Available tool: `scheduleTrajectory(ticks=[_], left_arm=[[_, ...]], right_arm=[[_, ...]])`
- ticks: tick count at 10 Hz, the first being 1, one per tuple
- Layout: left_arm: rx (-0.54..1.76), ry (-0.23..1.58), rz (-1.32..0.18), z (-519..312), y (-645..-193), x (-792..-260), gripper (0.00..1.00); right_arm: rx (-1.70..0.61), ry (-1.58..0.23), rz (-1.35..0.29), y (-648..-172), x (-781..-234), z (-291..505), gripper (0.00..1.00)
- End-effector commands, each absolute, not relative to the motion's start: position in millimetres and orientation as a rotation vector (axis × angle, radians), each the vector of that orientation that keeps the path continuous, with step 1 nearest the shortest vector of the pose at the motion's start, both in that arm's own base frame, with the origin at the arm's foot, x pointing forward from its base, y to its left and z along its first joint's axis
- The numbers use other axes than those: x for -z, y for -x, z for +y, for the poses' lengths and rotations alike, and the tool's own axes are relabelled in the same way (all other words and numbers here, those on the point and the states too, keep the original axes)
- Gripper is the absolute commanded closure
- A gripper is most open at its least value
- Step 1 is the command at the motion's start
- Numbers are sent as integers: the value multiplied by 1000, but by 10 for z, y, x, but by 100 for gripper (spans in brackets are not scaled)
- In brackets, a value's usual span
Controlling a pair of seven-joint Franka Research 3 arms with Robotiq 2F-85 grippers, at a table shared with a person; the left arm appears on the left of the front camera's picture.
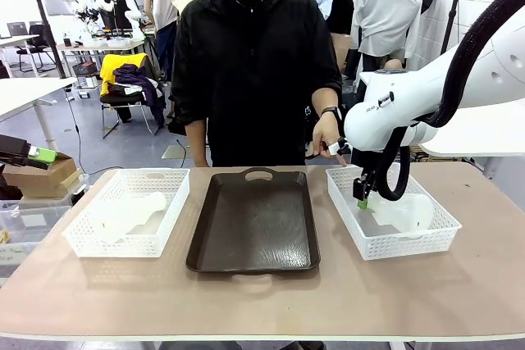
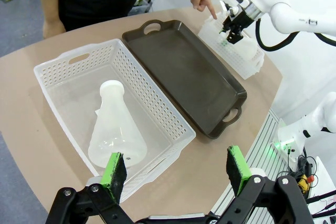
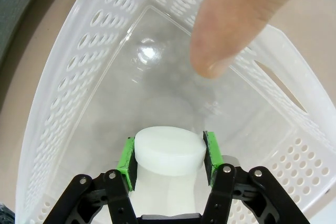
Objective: Prepare the laboratory tools.
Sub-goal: While moving the picked Big flask to the Handle tray indicated by the person, stop as directed by the person.
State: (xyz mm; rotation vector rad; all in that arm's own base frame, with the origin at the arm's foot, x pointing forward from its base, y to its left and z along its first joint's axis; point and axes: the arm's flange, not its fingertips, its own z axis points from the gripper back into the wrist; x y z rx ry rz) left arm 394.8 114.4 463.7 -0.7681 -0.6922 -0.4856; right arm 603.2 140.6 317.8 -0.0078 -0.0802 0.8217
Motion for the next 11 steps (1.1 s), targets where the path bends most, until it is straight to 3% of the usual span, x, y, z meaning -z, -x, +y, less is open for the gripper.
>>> scheduleTrajectory(ticks=[1, 11], left_arm=[[488, 777, -697, 1155, -3943, -4641, 0], [488, 777, -697, 1155, -3943, -4641, 0]], right_arm=[[-818, 3, -86, -6037, -3175, 1413, 100], [-818, 3, -86, -6037, -3175, 1413, 100]])
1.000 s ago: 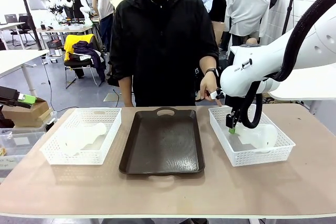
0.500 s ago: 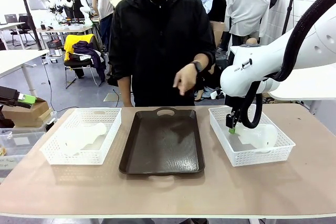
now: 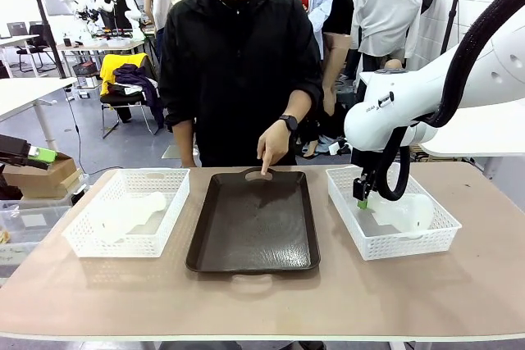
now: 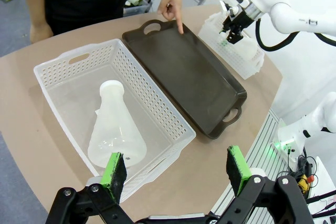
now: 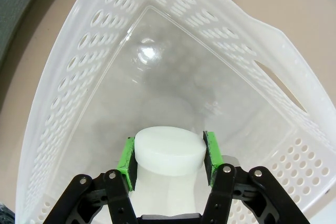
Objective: Prepare the laboratory tools.
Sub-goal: While moving the picked Big flask to the Handle tray indicated by the person, stop as directed by the person.
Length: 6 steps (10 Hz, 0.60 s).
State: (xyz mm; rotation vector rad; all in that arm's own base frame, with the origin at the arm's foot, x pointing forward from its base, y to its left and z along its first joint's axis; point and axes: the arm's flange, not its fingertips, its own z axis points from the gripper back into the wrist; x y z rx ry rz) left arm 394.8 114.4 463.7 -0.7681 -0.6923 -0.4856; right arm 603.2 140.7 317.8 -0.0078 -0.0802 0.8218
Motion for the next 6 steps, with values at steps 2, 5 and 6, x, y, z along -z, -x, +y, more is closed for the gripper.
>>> scheduleTrajectory(ticks=[2, 5, 6], left_arm=[[488, 777, -697, 1155, -3943, -4641, 0], [488, 777, -697, 1155, -3943, -4641, 0], [488, 777, -697, 1155, -3943, -4641, 0]], right_arm=[[-818, 3, -86, -6037, -3175, 1413, 100], [-818, 3, -86, -6037, -3175, 1413, 100], [-818, 3, -86, -6037, -3175, 1413, 100]])
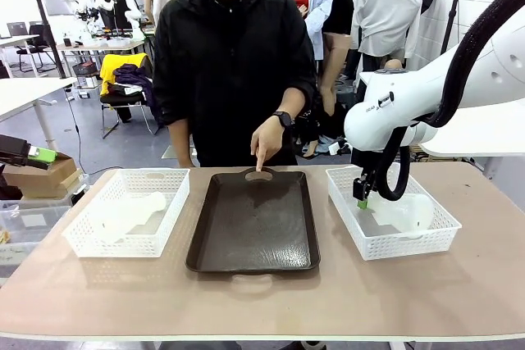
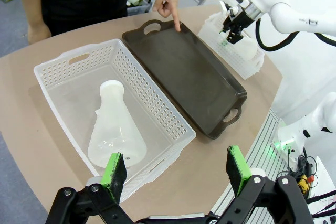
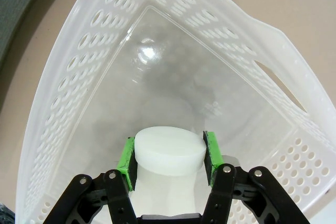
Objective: Prepare the laboratory tools.
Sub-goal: While moving the picked Big flask to the Handle tray indicated by the person, stop as directed by the person.
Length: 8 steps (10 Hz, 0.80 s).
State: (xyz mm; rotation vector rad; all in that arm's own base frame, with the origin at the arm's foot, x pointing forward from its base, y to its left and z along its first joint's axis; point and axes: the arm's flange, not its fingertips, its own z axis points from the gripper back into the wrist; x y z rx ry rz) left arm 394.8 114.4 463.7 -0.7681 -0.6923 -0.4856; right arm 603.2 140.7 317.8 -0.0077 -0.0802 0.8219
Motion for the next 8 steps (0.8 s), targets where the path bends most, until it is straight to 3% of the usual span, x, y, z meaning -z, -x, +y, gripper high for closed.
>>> scheduleTrajectory(ticks=[1, 5, 8], left_arm=[[488, 777, -697, 1155, -3943, -4641, 0], [488, 777, -697, 1155, -3943, -4641, 0], [488, 777, -697, 1155, -3943, -4641, 0]], right_arm=[[-818, 3, -86, -6037, -3175, 1413, 100], [-804, 10, -74, -5979, -3251, 1368, 100], [-729, 23, -106, -5787, -3722, 1219, 100]])
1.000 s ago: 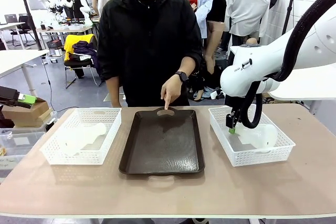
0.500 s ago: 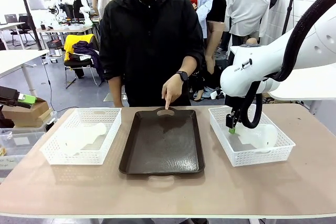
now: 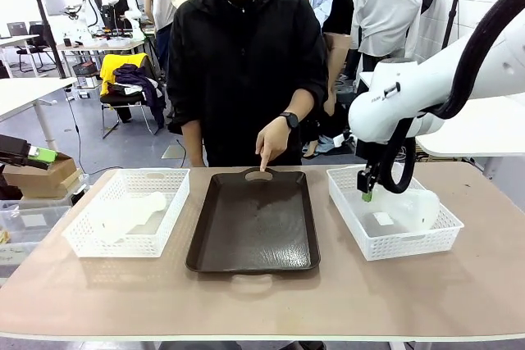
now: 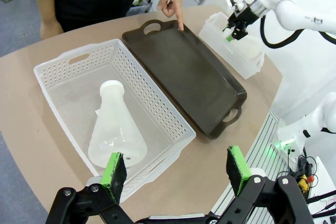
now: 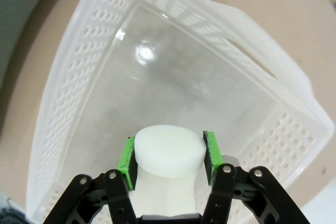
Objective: Prepare the laboratory tools.
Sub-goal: While moving the picked Big flask to the Handle tray indicated by the person, stop as directed by the person.
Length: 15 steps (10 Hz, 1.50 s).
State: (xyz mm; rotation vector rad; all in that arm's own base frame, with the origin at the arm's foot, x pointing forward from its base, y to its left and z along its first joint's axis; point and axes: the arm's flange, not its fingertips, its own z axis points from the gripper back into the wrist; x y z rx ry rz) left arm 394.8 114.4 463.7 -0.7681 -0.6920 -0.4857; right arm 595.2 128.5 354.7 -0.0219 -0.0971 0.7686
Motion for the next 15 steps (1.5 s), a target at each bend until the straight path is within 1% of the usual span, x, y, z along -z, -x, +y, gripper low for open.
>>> scheduleTrajectory(ticks=[1, 4, 6, 8, 9, 11, 14, 15], left_arm=[[488, 777, -697, 1155, -3943, -4641, 0], [488, 777, -697, 1155, -3943, -4641, 0], [488, 777, -697, 1155, -3943, -4641, 0], [488, 777, -697, 1155, -3943, -4641, 0], [488, 777, -697, 1155, -3943, -4641, 0], [488, 777, -697, 1155, -3943, -4641, 0], [488, 777, -697, 1155, -3943, -4641, 0], [488, 777, -697, 1155, -3943, -4641, 0]], right_arm=[[-696, 21, -118, -5759, -3882, 1190, 100], [-645, 77, -178, -5619, -4644, 1338, 100], [-700, 58, -195, -5529, -5001, 1879, 100], [-786, 101, -180, -5527, -5192, 2552, 100], [-858, 158, -166, -5483, -5237, 2983, 100], [-967, 209, -144, -5390, -5225, 3686, 100], [-1082, 145, -145, -5462, -5057, 4365, 100], [-1104, 92, -129, -5489, -4963, 4532, 100]])
